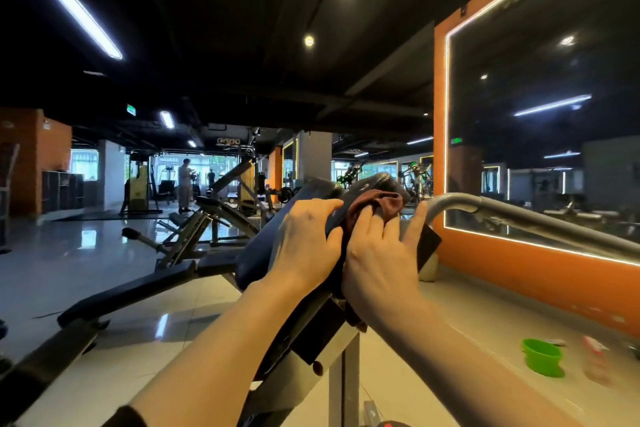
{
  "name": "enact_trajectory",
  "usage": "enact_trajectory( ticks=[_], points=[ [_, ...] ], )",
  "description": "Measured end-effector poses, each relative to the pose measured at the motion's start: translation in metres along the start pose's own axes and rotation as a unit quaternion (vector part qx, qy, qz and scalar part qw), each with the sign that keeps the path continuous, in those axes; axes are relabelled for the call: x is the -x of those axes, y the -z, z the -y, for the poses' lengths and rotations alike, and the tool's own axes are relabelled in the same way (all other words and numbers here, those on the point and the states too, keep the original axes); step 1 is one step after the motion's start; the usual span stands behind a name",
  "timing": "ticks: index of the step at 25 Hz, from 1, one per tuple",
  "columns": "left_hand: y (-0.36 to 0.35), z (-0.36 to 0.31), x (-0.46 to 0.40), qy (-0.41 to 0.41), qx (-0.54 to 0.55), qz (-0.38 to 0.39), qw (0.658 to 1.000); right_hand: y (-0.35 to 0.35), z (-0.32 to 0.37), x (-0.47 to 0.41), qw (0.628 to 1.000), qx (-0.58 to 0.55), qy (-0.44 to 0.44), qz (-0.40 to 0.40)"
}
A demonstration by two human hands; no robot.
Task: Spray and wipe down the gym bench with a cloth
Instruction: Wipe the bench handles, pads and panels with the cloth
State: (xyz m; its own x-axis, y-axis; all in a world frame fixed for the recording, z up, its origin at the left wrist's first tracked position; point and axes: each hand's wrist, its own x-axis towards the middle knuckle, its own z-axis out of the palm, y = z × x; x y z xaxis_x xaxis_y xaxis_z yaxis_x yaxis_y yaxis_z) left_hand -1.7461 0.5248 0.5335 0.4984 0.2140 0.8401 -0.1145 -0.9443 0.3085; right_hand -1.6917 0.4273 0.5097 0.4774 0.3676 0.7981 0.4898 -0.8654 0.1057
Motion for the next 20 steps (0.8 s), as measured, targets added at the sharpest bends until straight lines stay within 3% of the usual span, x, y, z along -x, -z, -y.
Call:
enact_trajectory(
  ticks=[5,10,15,20],
  points=[
    [0.005,0.002,0.010,0.005,-0.030,0.070,0.997,0.012,0.001,-0.017,0.997,-0.003,-0.074,0.004],
    [0.009,0.008,0.022,0.004,-0.031,0.080,0.996,0.001,0.004,-0.001,0.999,0.028,-0.039,0.014],
    [0.005,0.004,0.018,-0.001,-0.015,0.095,0.995,0.016,-0.007,-0.033,0.993,-0.023,-0.115,-0.002],
    [-0.001,0.013,0.023,0.013,0.009,0.071,0.997,0.004,0.000,-0.012,0.997,0.049,-0.046,0.024]
  ],
)
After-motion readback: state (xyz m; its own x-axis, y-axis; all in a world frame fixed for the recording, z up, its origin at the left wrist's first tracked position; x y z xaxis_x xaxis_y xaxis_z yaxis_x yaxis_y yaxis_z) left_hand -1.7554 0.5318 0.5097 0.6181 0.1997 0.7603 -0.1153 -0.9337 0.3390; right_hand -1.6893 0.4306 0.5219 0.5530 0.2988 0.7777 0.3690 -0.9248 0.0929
